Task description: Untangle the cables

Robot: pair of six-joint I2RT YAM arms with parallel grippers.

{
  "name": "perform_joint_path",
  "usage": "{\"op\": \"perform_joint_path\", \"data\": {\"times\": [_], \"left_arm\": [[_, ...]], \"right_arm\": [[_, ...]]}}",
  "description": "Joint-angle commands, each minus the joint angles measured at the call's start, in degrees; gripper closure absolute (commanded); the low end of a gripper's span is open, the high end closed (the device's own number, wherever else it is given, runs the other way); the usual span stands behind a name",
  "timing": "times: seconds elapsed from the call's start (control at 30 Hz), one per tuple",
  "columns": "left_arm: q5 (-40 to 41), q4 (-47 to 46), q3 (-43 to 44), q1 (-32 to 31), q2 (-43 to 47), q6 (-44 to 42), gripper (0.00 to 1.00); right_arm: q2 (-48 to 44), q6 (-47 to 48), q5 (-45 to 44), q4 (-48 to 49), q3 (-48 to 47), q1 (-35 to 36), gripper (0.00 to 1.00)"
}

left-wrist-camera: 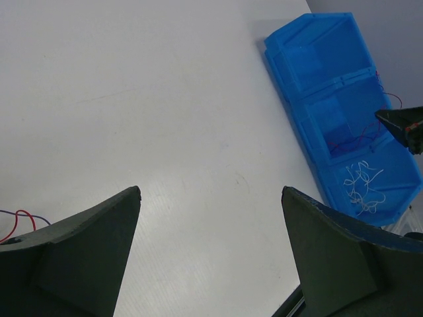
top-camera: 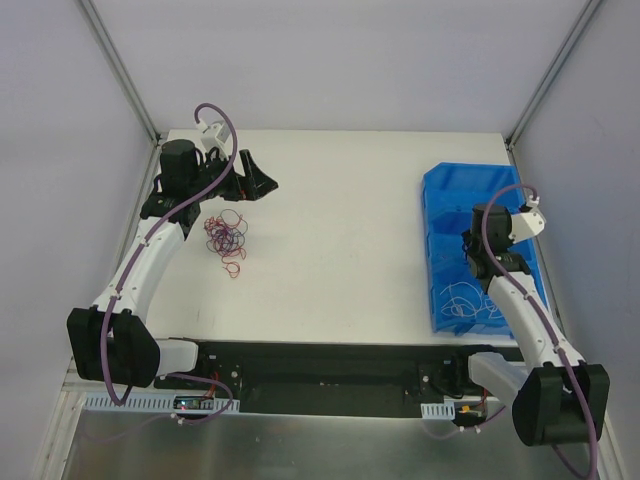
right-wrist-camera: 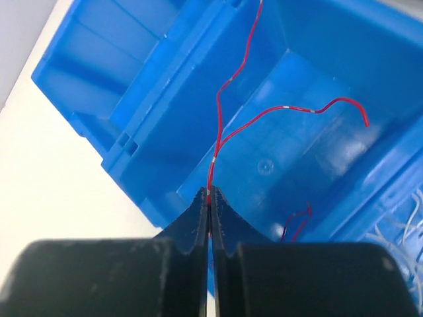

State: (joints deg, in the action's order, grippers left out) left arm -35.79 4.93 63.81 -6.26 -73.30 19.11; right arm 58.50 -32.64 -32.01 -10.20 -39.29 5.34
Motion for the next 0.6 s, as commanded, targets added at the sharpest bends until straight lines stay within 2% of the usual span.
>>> {"op": "perform_joint_path", "data": {"times": [0.0, 0.23, 0.33, 0.47, 0.57], "left_arm": [[-1.1, -2.6, -0.3, 0.6, -0.4, 0.2, 0.13], [-1.6, -2.6, -0.1, 0.6, -0.6, 0.6, 0.13], [-1.6, -2.6, -0.2, 0.6, -0.5, 0.5, 0.13], [-1.9, -2.6, -0.1, 0.6, -0.5, 0.6, 0.13], [-1.6, -2.6, -0.1, 0.6, -0.3, 0.4, 0.13]], "right_arm": [[0.2, -13.5, 2.6, -12.0, -3.9, -0.2, 1.00], [-0.1, -20.9, 4.6, -17.0, -5.6, -1.4, 1.00], [1.5, -19.5, 4.4, -16.3, -6.6, -2.5, 0.99], [6.3, -13.6, 7.3, -12.5, -9.4, -6.3, 0.87], [8.7, -8.9, 8.6, -12.0, -11.5, -7.9, 0.72]]}}
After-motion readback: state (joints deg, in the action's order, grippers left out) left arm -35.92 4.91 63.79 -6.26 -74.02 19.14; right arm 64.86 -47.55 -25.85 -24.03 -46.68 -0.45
